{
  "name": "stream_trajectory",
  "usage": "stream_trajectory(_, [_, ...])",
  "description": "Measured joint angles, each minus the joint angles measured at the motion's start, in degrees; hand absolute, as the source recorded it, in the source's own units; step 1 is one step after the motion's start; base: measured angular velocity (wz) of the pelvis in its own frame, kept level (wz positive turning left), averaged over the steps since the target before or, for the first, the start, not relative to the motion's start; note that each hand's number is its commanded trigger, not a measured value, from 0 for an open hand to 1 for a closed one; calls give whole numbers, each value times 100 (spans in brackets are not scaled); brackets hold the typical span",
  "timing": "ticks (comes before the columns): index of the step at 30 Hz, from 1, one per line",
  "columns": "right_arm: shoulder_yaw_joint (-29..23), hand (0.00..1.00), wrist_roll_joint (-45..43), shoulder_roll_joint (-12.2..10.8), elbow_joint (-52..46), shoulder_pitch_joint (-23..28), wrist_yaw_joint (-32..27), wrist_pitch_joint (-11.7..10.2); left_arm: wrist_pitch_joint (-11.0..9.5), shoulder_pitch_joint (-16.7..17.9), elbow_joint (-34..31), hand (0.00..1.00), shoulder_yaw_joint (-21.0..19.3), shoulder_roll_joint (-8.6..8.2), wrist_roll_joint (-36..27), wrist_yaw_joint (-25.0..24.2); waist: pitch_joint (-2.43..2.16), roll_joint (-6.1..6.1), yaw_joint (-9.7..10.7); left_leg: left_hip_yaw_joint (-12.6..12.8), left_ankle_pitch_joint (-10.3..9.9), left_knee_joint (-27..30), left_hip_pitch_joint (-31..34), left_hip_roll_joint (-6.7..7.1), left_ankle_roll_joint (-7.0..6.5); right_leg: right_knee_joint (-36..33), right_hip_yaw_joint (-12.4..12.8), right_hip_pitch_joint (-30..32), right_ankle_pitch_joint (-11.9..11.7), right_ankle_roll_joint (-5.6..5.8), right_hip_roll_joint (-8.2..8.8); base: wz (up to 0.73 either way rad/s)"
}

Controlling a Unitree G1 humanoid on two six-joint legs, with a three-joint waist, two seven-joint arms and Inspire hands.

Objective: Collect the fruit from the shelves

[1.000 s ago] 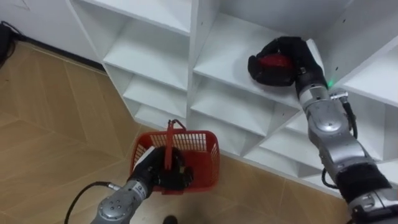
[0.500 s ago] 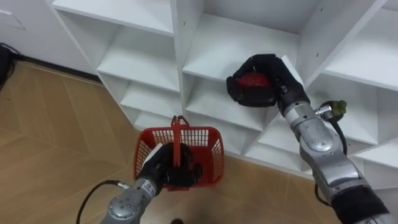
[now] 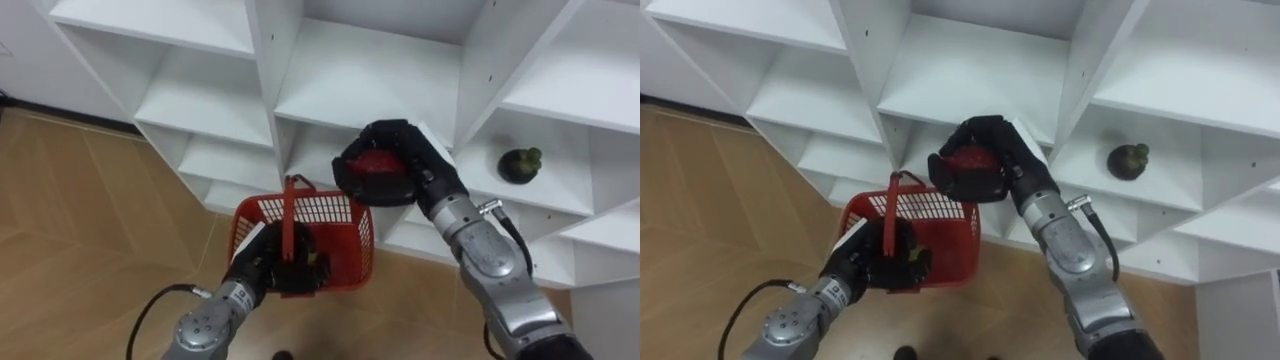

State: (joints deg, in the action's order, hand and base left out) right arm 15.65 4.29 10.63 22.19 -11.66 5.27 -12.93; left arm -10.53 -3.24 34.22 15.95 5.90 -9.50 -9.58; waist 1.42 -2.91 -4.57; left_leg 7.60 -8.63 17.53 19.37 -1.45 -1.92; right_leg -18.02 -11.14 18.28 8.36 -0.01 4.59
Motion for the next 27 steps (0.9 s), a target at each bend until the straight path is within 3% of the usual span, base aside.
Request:
stream_trajectory(7, [108, 100, -1, -122, -1, 10, 170, 0, -100, -4, 0, 100, 1, -71, -229, -4, 3, -11, 109, 14, 0, 30, -4, -1, -1, -62, 2, 14, 0, 0, 15, 0])
stream_trajectory(18, [172, 100, 35, -165, 0, 202, 363, -1, -196, -19, -330, 100, 266, -79, -690, -17, 4, -5, 107, 6, -2, 112, 52, -18, -1, -58, 6, 24, -2, -4, -4, 0])
stream_trajectory(27, [202, 100, 235, -164, -117, 224, 312, -11, -197, -3, -658, 100, 343, -61, -925, -239, -24, 45, 112, 20, -3, 116, 107, -37, 0, -71, 23, 91, -11, -17, -17, 0])
